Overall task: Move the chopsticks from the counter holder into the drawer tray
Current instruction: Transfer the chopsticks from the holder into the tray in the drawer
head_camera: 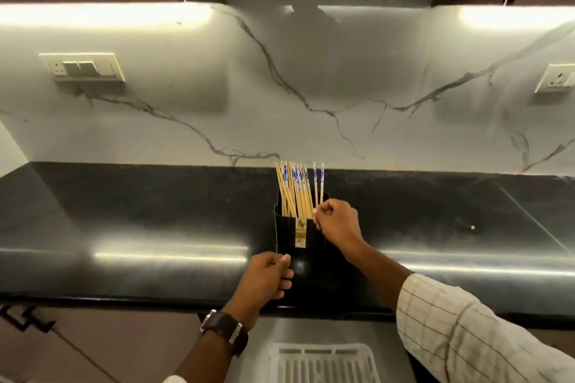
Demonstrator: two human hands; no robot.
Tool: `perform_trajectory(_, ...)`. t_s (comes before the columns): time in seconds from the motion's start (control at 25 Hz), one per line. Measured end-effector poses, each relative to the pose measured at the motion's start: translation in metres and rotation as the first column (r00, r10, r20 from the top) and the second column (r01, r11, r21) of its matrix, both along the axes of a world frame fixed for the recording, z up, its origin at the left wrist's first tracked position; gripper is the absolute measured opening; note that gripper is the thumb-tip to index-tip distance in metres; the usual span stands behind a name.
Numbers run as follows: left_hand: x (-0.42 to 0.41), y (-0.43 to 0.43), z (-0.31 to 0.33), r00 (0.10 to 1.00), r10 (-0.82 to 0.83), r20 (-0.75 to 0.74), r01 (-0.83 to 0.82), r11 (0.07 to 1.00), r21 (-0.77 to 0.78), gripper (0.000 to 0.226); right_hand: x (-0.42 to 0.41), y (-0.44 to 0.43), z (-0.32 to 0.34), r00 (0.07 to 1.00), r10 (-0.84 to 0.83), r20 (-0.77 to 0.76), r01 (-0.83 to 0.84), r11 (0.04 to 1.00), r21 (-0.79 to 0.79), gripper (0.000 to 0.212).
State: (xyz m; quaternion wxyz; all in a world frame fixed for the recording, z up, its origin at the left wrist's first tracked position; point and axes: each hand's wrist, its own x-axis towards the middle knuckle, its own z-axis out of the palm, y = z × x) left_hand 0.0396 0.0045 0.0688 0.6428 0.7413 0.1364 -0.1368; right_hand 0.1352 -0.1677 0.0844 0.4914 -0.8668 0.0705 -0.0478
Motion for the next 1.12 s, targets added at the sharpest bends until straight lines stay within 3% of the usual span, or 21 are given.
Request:
perform_trajectory(0.04,0.010,-0.001,0.004,0.999,0.045,0.021,-0.045,0.999,-0.011,0.019,0.018,0.001,0.002,0.997,-0.053,0.058,0.056,0.996,-0.062,0.008)
perform_trajectory(0.12,0.025,-0.001,0.012,0.991,0.125,0.039,-0.123,0.991,-0.048,0.018,0.055,0.000,0.003,0.986,-0.131,0.100,0.141,0.984,-0.105,0.032)
perform_trajectory(0.2,0.038,-0.001,0.018,0.982,0.184,0.041,-0.178,0.978,-0.113,0.018,0.090,-0.002,-0.001,0.988,-0.157,0.009,0.157,0.985,-0.076,0.062)
perform_trajectory(0.28,0.055,0.002,0.023,0.970,0.243,0.031,-0.235,0.958,-0.163,0.018,0.123,-0.002,-0.007,0.985,-0.126,-0.118,0.121,0.992,-0.046,0.071)
perform_trajectory(0.52,0.094,0.001,0.029,0.946,0.324,-0.009,-0.316,0.914,-0.254,0.017,0.167,0.011,-0.017,0.978,0.037,-0.204,-0.042,0.999,-0.019,0.032)
perform_trajectory(0.64,0.107,-0.005,0.030,0.947,0.319,-0.044,-0.319,0.911,-0.261,0.016,0.178,0.012,-0.023,0.980,0.088,-0.181,-0.111,0.986,-0.125,0.018)
perform_trajectory(0.76,0.115,-0.009,0.030,0.948,0.311,-0.064,-0.316,0.908,-0.276,0.016,0.180,0.011,-0.026,0.988,0.087,-0.129,-0.112,0.973,-0.202,0.010)
perform_trajectory(0.84,0.116,-0.011,0.031,0.947,0.314,-0.061,-0.318,0.901,-0.296,0.016,0.176,0.009,-0.023,0.999,0.013,-0.048,-0.022,0.980,-0.198,0.007)
perform_trajectory(0.96,0.114,-0.012,0.029,0.942,0.328,-0.069,-0.331,0.883,-0.334,0.017,0.157,0.004,0.001,0.971,-0.147,0.190,0.166,0.982,-0.086,0.011)
perform_trajectory(1.12,0.098,-0.034,0.020,0.946,0.270,-0.177,-0.321,0.841,-0.434,0.023,0.086,-0.013,0.063,0.845,-0.330,0.422,0.150,0.902,0.405,0.019)
